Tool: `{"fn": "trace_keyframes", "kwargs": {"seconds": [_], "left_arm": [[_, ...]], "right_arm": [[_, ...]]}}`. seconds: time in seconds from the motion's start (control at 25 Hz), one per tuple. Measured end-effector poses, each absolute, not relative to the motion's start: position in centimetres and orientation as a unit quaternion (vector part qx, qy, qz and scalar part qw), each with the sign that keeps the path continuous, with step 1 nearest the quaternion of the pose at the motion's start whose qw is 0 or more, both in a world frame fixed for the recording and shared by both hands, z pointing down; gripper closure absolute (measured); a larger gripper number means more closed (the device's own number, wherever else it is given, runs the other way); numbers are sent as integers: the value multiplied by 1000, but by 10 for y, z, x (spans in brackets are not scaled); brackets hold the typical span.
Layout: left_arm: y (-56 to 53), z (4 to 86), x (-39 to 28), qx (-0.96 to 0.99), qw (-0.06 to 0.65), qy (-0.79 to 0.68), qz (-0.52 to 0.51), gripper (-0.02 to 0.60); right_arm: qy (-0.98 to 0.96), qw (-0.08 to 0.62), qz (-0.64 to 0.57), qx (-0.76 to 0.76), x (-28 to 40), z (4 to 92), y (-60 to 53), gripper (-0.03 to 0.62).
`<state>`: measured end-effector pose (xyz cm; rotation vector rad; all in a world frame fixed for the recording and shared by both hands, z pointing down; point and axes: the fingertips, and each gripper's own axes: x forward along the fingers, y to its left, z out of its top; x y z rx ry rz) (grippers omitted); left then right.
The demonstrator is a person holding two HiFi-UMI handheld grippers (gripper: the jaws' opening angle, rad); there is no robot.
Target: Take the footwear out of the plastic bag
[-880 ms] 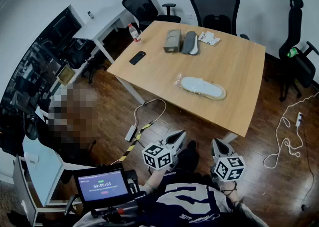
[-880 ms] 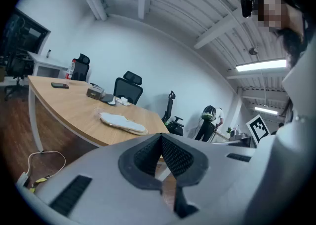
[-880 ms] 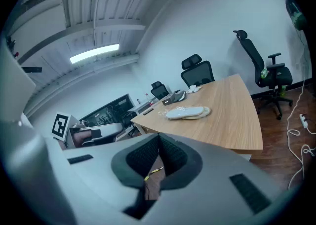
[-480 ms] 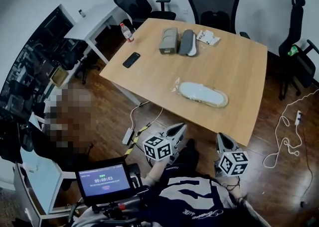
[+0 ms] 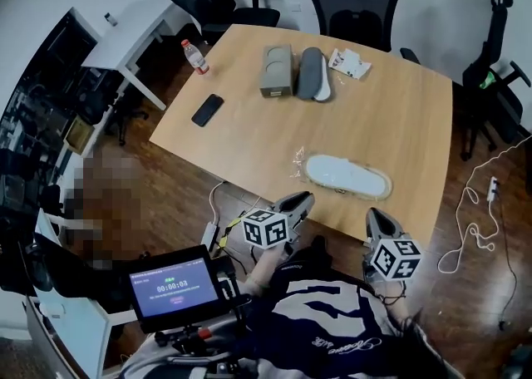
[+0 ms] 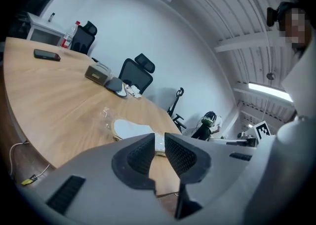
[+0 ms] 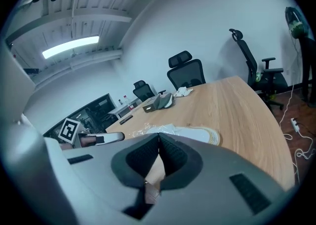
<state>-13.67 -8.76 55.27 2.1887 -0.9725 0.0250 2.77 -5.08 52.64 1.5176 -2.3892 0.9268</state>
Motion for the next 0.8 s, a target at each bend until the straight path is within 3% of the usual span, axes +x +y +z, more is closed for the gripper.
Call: {"fn": "trace_keyframes", "kwargs": {"seconds": [0.48,0.8], "left_arm": [[-128,630,-149,802,479,-356,29,451],[-150,640,-151,782,504,-365,24,430]], "right_arm": [[-778,142,337,512,12,565,-111,606],[-778,203,350,481,3,609,-160,605]]}}
